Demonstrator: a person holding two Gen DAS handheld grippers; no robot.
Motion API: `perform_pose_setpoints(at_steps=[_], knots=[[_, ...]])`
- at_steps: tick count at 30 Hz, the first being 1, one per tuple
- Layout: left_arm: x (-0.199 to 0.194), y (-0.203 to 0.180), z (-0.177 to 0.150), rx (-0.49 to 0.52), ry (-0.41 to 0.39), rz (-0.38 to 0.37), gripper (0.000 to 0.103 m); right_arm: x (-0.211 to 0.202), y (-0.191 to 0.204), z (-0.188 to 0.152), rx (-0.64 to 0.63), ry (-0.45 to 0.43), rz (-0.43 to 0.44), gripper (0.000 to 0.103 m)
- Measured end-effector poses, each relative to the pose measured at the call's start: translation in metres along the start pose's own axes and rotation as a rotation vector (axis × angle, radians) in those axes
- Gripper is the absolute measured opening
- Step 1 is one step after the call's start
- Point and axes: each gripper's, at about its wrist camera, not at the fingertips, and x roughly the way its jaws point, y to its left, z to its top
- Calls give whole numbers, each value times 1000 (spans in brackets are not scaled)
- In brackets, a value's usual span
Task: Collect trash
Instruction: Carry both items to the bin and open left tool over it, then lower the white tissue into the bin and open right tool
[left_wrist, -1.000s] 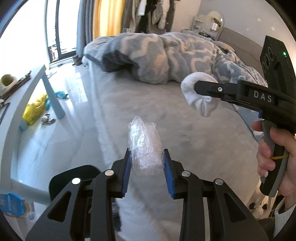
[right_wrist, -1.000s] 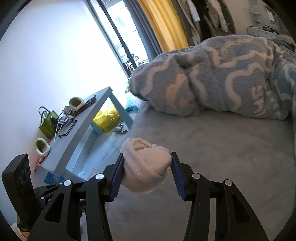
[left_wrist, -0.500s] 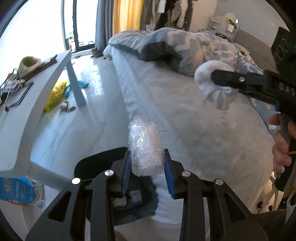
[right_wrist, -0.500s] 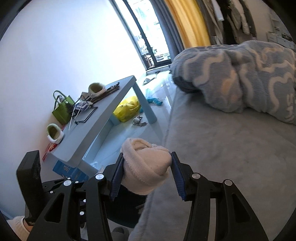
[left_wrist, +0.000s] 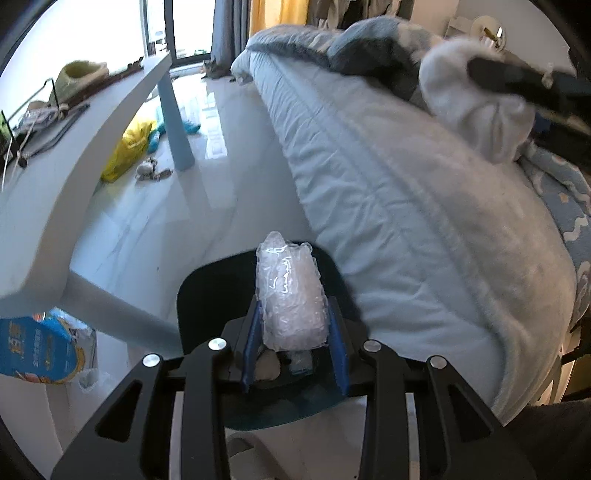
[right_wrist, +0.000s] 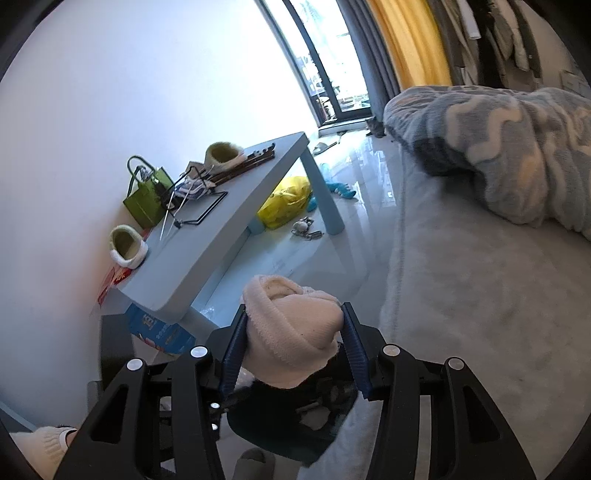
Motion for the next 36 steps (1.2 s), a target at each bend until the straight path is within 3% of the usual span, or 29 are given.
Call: perform_pose_setpoints(at_steps=[11, 17, 23, 36], knots=[[27, 40, -26, -68, 131, -31, 40, 45, 25, 0, -16, 70, 3, 50], [30, 61, -32, -101, 145, -42, 63, 73, 39, -5, -35, 116, -9, 50], [20, 83, -36, -132, 129, -40, 70, 99, 49, -13, -59, 167, -31, 50], [-21, 108, -28, -173, 3, -59, 71, 151, 56, -39, -99, 294, -107, 50]])
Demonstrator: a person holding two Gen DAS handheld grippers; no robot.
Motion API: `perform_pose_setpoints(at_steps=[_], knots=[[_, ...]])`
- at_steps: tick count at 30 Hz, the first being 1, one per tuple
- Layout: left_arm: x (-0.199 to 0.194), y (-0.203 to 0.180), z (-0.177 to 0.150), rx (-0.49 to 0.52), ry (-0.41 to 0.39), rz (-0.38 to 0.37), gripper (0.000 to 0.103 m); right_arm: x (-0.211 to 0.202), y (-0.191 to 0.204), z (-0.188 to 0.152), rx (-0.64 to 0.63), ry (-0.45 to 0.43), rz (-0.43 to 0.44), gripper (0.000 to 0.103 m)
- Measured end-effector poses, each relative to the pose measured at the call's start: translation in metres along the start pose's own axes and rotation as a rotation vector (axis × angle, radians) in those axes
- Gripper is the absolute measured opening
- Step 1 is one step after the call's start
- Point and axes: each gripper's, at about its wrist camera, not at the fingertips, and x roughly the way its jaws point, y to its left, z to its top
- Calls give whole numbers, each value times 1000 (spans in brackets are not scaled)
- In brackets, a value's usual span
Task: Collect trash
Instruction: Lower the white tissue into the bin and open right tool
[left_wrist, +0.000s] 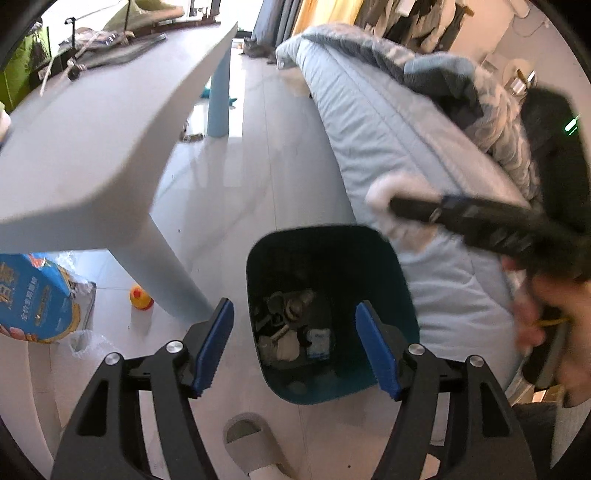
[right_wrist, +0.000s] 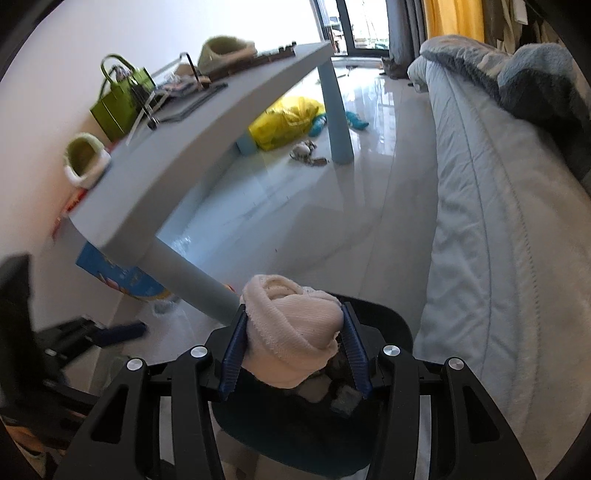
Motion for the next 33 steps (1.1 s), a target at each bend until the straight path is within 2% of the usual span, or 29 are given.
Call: perform_pose_setpoints(at_steps=[12, 18, 24, 28, 31, 33], knots=[[-54, 0, 21, -19, -180, -49, 64, 47, 1, -23, -26, 127, -67, 50], [-78, -3, 29, -27, -253, -67, 56, 73, -2, -40, -41, 209, -104, 50], [-98, -13, 33, 2, -316, -45, 47, 85, -3, -56, -51, 252, -128, 51], [-109, -17, 35, 17, -349, -17, 40, 90, -3, -63, -66, 269, -146, 56], [-120, -24, 35, 47, -373, 16, 38, 91, -1, -68, -76, 279, -150, 69], [-127, -32, 34, 77, -386, 40, 38, 86, 3, -69, -94, 275, -154, 69]])
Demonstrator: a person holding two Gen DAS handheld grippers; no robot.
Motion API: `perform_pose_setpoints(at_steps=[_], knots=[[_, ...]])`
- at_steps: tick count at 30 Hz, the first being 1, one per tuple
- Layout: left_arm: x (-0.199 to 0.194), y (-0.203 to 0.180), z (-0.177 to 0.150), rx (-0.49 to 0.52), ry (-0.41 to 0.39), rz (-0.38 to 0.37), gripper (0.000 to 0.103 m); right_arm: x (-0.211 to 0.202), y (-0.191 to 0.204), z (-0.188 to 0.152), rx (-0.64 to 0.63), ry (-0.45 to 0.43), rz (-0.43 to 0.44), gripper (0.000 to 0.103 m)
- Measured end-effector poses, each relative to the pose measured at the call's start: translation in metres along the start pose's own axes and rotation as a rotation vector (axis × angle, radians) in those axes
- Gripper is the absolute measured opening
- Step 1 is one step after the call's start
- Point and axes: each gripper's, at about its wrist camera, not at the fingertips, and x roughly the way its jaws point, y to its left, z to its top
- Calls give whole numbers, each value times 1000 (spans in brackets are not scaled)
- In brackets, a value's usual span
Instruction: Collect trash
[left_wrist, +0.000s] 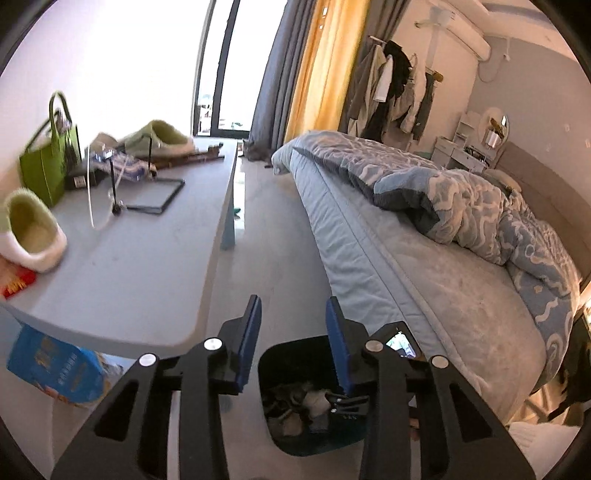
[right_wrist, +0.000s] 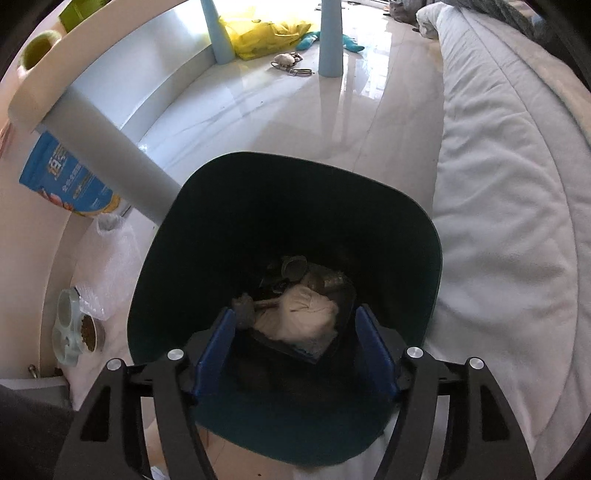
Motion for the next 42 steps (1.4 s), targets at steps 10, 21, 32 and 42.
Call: perform_pose_setpoints(at_steps=[10, 21, 32, 42], knots=[[-32, -25, 5, 62, -92, 68, 71, -86, 8, -4, -46, -225, -29, 77], [-62, -72, -18, 68, -146, 116, 98, -238, -40, -80, 83, -568, -110, 97], [-85, -118, -40, 71, -173, 127, 100, -335, -102, -191, 214, -755, -230, 100], [-105, -146, -71, 103, -245, 173, 100, -382, -132, -287, 282, -850, -283, 100]])
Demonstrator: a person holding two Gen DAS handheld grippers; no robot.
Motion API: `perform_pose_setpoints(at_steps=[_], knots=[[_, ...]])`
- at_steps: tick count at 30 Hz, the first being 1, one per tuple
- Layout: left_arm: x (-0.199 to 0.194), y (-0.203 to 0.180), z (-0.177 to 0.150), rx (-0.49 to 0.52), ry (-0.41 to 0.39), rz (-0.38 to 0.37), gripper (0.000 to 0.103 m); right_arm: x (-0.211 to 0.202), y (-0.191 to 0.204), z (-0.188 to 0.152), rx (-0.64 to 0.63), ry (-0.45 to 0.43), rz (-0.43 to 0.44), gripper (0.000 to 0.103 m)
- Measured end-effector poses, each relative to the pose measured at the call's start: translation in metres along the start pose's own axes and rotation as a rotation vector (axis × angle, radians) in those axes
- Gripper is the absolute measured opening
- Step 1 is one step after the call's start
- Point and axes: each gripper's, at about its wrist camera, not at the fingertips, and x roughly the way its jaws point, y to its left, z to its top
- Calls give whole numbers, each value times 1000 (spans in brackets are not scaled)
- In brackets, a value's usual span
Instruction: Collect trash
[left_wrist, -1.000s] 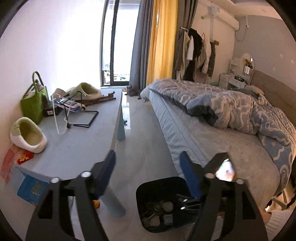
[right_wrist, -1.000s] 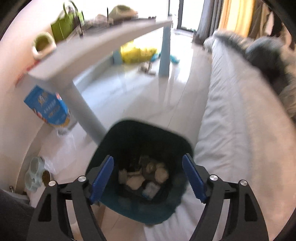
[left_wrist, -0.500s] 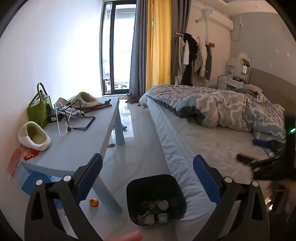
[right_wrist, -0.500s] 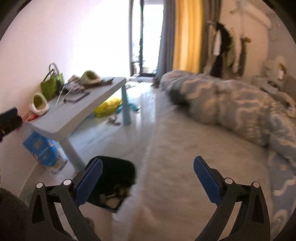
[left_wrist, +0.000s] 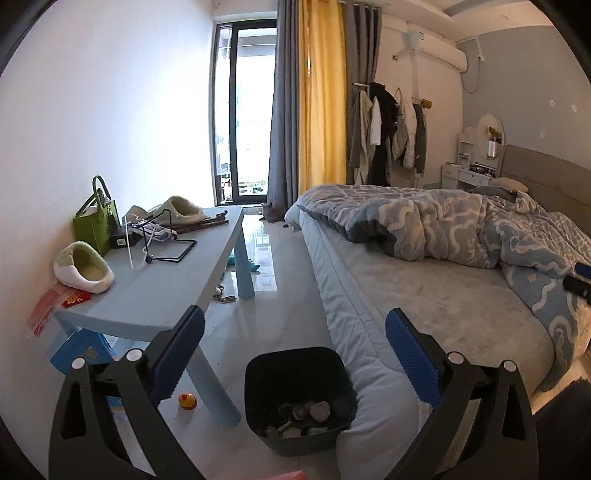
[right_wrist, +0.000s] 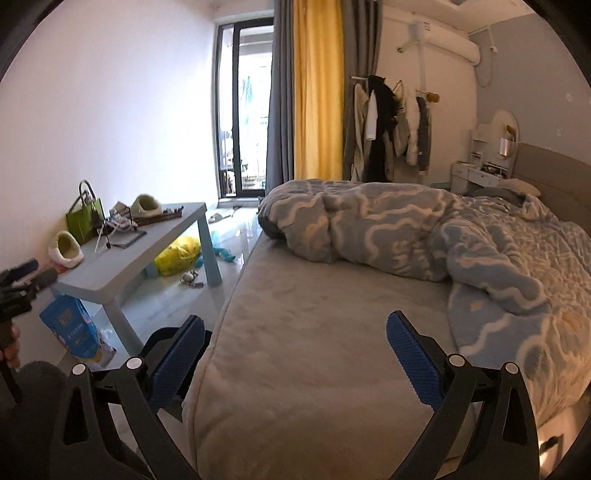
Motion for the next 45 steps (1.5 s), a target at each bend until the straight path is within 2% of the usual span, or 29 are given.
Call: perform_pose_setpoints(at_steps=[3, 9, 16, 27, 45], knots=[[-4, -9, -5, 6, 3, 0, 100, -12, -13, -7, 46, -17, 17, 100], [-14, -18, -14, 24, -27, 17, 100, -19, -7, -31, -9, -4, 50, 100], [-12, -12, -19, -40, -13, 14, 100, -28, -9, -35, -3, -29, 56, 100], [-12, -19, -22, -18, -8, 14, 100, -25, 3, -37, -28, -17, 89, 100], [-9, -21, -25, 1, -2, 18, 100, -23, 4, -38, -33, -10, 89, 100]])
